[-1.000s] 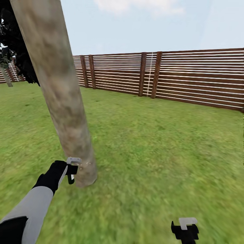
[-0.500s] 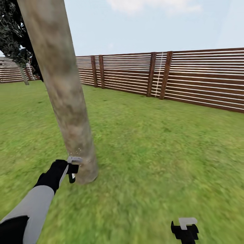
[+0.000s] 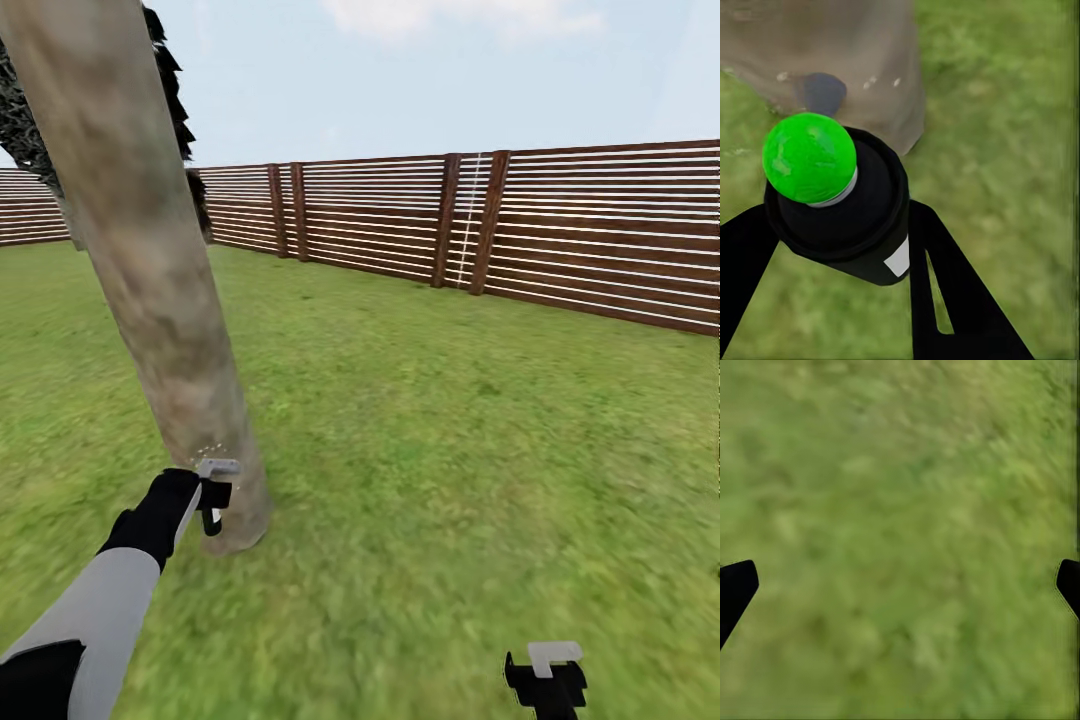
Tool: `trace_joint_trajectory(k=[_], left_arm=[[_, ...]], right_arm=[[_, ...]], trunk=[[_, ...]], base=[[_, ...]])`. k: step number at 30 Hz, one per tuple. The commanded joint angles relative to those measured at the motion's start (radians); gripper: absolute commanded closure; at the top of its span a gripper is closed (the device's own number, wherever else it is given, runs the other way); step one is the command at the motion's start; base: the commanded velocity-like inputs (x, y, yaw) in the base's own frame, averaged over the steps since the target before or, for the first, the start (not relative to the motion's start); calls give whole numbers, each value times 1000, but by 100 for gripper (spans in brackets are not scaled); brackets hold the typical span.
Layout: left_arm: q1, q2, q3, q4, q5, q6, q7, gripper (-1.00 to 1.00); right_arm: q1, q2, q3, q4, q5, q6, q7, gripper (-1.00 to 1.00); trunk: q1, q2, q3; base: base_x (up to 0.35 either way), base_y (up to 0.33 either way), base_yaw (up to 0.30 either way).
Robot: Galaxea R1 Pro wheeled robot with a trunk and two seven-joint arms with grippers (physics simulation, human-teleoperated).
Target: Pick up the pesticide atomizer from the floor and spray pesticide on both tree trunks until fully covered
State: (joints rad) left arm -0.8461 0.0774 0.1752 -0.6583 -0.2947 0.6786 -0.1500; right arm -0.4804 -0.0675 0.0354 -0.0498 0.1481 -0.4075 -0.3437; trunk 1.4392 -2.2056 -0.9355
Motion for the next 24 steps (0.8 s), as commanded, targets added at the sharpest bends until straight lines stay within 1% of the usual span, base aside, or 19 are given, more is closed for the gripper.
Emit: trace_joint_trajectory(k=[1,6,9,12,13,15,17,19,22,24], left_arm=[[-1,-1,4,-1,-11,4,-10,100],[0,2,2,3,-14,2,-9,100],[4,9,3,7,-15,-1,-8,100],[30,15,8,8,-15,-4,-5,100],[38,16,9,8,-15,-4,0,100],[53,25,10,9,-14,-6,39,100],[63,29,11,12,-11,-7,51,100],[105,22,11,17,-8,-11,56,100],[110,15,13,17,-6,-10,58,100],[111,14,14,21,-5,-14,58,100]], right_arm=[[-1,0,3,1,8,1,-8,-100],[-1,0,3,1,8,1,-8,-100],[-1,0,3,1,8,1,-8,-100],[-1,0,3,1,8,1,-8,-100],[0,0,3,1,8,1,-8,-100],[-1,0,3,1,8,1,-8,-100],[-1,0,3,2,8,1,-8,-100],[-1,0,3,1,8,1,-8,-100],[-1,1,3,1,8,1,-8,-100],[-1,1,3,1,8,1,-8,-100]], trunk=[[0,0,-1],[0,0,-1],[0,0,-1],[0,0,-1],[0,0,-1],[0,0,-1],[0,0,-1],[0,0,-1],[0,0,-1],[0,0,-1]], base=[[0,-274,0],[0,-274,42],[0,-274,240],[81,-271,274],[157,-250,277],[208,-209,278],[198,-141,254],[69,-38,79],[9,-5,12],[2,-1,156]])
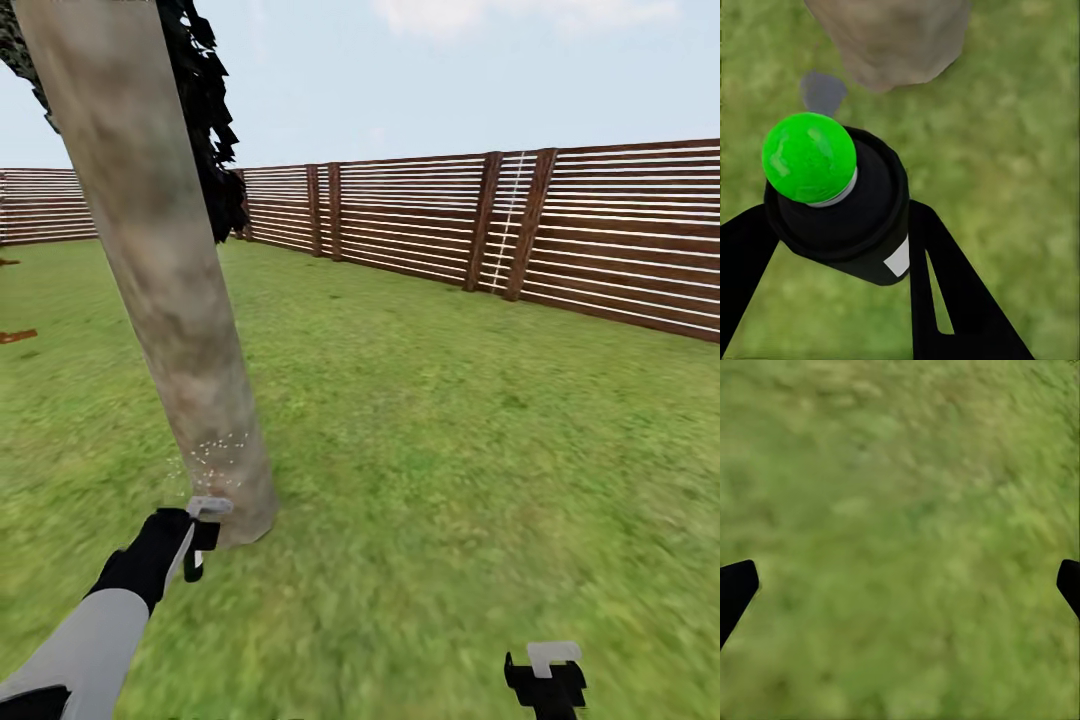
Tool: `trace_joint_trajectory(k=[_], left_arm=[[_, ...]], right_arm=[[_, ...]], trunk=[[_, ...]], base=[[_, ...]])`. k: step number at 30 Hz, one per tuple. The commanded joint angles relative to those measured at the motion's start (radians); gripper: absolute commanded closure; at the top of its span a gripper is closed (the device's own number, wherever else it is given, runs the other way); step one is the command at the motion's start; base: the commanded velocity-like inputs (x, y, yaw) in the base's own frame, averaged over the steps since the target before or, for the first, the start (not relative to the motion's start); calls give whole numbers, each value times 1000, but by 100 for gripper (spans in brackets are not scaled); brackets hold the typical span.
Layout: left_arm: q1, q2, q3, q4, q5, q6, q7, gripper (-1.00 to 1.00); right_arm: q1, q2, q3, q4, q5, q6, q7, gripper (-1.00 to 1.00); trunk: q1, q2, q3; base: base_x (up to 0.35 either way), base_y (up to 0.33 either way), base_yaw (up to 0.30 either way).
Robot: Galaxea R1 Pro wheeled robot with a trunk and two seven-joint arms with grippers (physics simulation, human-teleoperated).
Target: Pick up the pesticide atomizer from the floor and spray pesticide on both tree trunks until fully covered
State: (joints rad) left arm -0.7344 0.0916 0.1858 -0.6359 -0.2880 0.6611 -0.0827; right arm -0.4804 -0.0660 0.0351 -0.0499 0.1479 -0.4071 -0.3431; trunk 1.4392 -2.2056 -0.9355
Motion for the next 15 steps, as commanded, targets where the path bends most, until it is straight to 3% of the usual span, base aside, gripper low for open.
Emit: trace_joint_trajectory(k=[1,4,7,10,15], left_arm=[[0,-1,4,0,-11,-4,-9,100],[0,-2,4,3,-10,-17,-9,100],[4,-16,1,2,-16,-55,-2,100],[7,-45,-6,2,-15,-72,80,100],[7,-68,-5,-6,-13,-74,103,100]], right_arm=[[0,0,3,1,9,1,-8,-100],[-1,0,3,1,9,1,-8,-100],[0,-1,3,2,9,1,-10,-100],[0,-1,3,2,9,1,-9,-100],[0,-2,3,2,9,1,-10,-100]], trunk=[[0,0,-1],[0,0,-1],[0,0,-1],[0,0,-1],[0,0,-1]], base=[[1,0,241],[3,0,248],[165,-124,40],[188,-208,3],[-25,-266,0]])
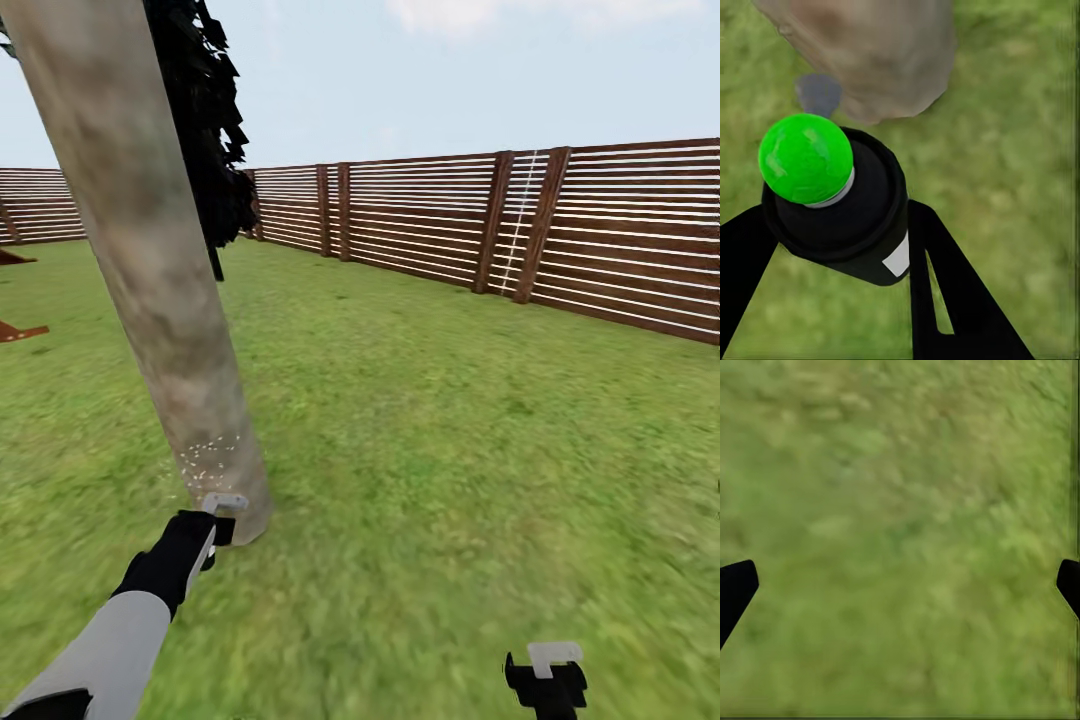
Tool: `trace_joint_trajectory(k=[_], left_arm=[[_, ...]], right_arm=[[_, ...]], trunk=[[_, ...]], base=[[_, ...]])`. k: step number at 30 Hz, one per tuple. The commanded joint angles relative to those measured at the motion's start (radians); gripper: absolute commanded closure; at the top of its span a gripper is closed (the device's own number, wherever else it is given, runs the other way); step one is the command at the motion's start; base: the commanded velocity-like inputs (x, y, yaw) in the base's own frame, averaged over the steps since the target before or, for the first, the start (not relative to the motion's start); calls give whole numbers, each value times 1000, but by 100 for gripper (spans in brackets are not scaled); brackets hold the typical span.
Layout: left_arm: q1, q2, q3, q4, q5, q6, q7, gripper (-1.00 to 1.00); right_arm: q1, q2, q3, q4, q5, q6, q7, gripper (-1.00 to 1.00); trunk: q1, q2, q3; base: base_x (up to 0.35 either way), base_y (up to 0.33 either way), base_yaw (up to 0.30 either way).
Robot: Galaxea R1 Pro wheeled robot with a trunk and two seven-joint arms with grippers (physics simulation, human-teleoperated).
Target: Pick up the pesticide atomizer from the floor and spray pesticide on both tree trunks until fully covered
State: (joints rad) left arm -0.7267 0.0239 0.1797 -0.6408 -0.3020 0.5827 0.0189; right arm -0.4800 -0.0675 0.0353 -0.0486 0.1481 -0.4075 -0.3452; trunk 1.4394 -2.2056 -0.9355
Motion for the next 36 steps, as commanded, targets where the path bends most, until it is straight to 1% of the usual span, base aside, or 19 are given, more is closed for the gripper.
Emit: trace_joint_trajectory(k=[1,4,7,13,15,19,20,21,27,36], left_arm=[[0,-1,2,-2,1,5,2,100],[0,1,6,-4,0,6,2,100],[0,3,8,-5,0,7,3,100],[0,6,12,-4,0,8,11,100],[0,2,13,1,1,8,13,100],[0,-1,12,4,3,8,13,100],[0,-1,12,3,3,8,13,100],[0,0,13,3,3,8,13,100],[0,1,11,-1,3,8,13,100],[0,1,12,-2,3,8,13,100]], right_arm=[[-1,0,3,0,8,1,-8,-100],[-1,1,3,1,8,1,-8,-100],[-1,1,3,0,8,1,-8,-100],[-1,0,3,0,8,1,-7,-100],[-1,1,3,0,8,1,4,-100],[-1,2,3,0,8,1,178,-100],[0,1,3,0,8,1,208,-100],[-1,0,3,0,8,1,218,-100],[0,0,2,0,8,1,228,-100],[0,0,2,0,8,1,229,-100]], trunk=[[0,0,-1],[0,0,-1],[0,0,-1],[0,0,-1],[0,0,-1],[0,0,-1],[0,0,-1],[0,0,-1],[0,0,-1],[0,0,-1]], base=[[-147,-268,0],[-83,-269,40],[-1,-273,234],[135,-259,273],[193,-233,277],[223,-213,252],[227,-210,74],[224,-210,38],[91,-251,37],[13,-274,259]])
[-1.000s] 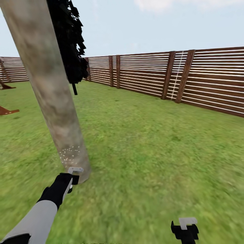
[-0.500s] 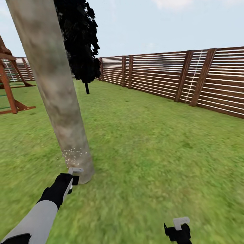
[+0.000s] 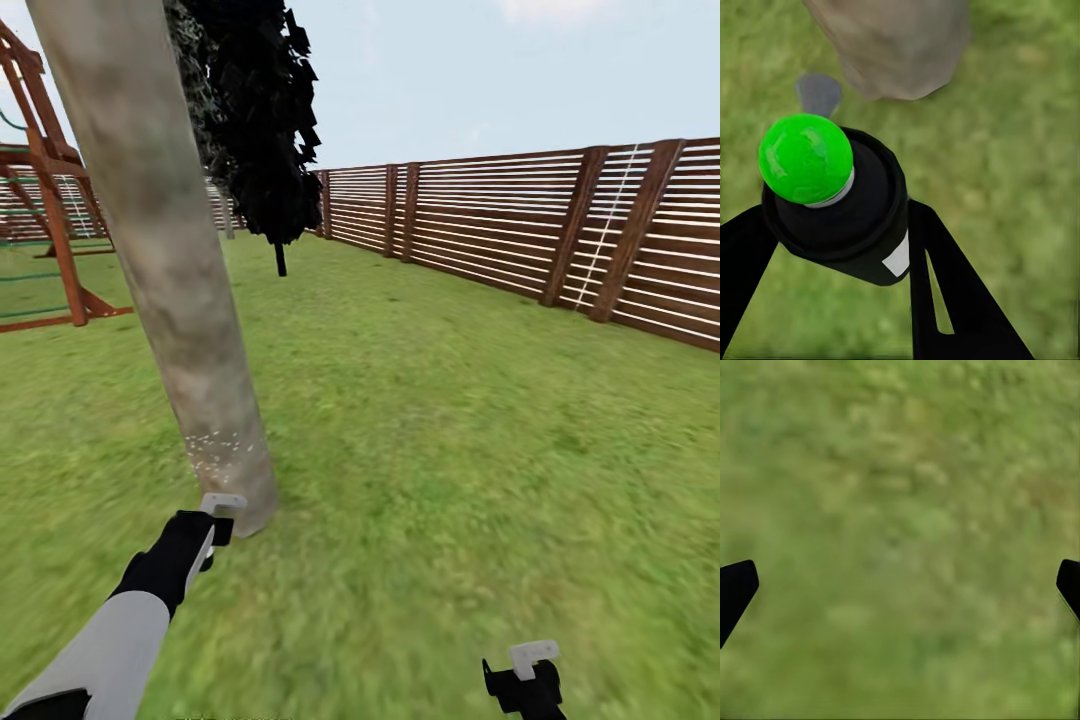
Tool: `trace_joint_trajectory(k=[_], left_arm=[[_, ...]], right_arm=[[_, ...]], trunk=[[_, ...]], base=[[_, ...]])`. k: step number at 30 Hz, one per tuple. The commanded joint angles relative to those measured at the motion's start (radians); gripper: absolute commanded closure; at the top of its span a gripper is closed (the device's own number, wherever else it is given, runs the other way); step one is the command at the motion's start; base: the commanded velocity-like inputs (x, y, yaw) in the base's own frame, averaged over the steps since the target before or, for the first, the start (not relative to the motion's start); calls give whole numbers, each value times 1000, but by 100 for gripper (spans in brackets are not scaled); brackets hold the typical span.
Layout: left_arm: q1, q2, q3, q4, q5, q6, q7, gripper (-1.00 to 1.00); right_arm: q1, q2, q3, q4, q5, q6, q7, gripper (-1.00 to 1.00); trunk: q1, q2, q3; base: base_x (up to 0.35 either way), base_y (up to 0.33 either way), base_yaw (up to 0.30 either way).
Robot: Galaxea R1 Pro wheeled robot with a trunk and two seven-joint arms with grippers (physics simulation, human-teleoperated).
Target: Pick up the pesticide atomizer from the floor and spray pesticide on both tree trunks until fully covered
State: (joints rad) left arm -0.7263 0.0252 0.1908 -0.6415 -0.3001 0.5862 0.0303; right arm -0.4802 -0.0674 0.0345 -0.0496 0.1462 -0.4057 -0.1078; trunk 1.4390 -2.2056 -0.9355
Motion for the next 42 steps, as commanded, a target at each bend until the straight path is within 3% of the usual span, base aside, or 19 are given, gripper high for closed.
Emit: trace_joint_trajectory(k=[1,16,23,33,42], left_arm=[[-1,-1,1,0,1,4,2,100],[-1,-1,4,-3,0,5,2,100],[-1,4,4,-3,1,6,2,100],[-1,3,3,-3,2,4,0,100],[-1,-1,2,-3,3,4,0,100]], right_arm=[[0,0,3,1,10,-1,-9,-100],[0,0,2,1,12,-1,-9,-100],[0,-2,2,1,12,-1,-9,-100],[0,-2,2,1,12,-1,-9,-100],[0,-2,2,1,12,-1,-9,-100]], trunk=[[0,0,-1],[0,0,-1],[0,0,-1],[0,0,-1],[0,0,-1]], base=[[108,-273,277],[63,-266,58],[21,-258,249],[5,-16,277],[164,-128,34]])
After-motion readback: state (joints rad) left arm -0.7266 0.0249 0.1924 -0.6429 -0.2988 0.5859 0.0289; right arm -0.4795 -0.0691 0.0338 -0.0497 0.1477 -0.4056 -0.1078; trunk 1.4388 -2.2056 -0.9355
